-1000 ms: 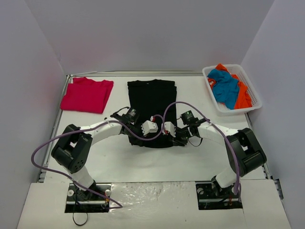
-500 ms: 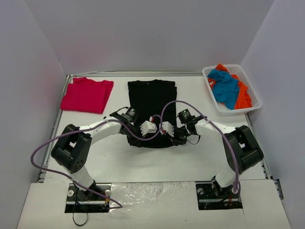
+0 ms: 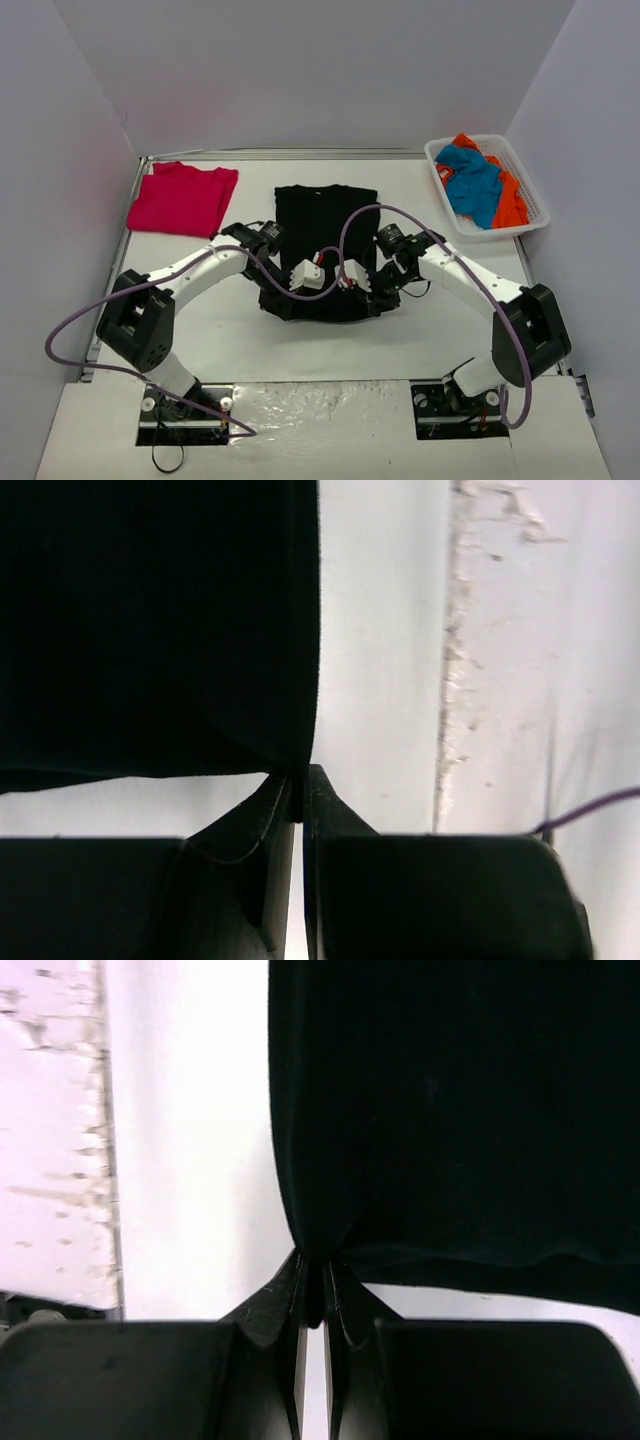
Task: Fold and stack the t-shirts
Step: Fold the long partially folded tshirt into a neat square, then put the neatly folded tshirt into the corner of the board with the left arm
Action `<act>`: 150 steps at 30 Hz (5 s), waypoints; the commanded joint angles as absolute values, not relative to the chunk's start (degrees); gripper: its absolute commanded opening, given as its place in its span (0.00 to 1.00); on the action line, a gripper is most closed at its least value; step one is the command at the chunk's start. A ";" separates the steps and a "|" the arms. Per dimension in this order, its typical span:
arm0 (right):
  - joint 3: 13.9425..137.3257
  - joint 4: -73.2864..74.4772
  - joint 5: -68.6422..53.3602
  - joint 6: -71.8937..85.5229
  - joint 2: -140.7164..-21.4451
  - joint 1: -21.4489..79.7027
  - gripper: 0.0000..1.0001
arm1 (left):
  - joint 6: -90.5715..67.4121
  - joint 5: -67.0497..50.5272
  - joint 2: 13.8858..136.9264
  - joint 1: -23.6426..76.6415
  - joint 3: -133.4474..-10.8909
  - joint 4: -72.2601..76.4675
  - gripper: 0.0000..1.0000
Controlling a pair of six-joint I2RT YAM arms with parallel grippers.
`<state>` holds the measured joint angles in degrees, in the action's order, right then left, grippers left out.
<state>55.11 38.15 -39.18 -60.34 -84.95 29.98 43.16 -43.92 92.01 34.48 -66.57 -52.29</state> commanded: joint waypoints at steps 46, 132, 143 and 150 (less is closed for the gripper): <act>90.43 62.23 -42.71 -71.46 -92.55 23.21 0.00 | 46.05 -35.42 81.56 29.71 -82.35 -60.65 0.02; 75.94 17.85 1.41 -35.95 -104.50 51.59 0.51 | -9.48 -51.67 83.49 2.73 -57.14 -12.14 0.59; 82.08 17.49 2.90 -35.77 -113.19 57.13 0.51 | -14.85 -55.81 87.01 -2.90 -54.67 -7.12 0.61; 85.08 18.63 3.78 -35.59 -116.54 60.55 0.54 | -15.12 -56.69 87.36 -4.57 -53.09 -5.54 0.62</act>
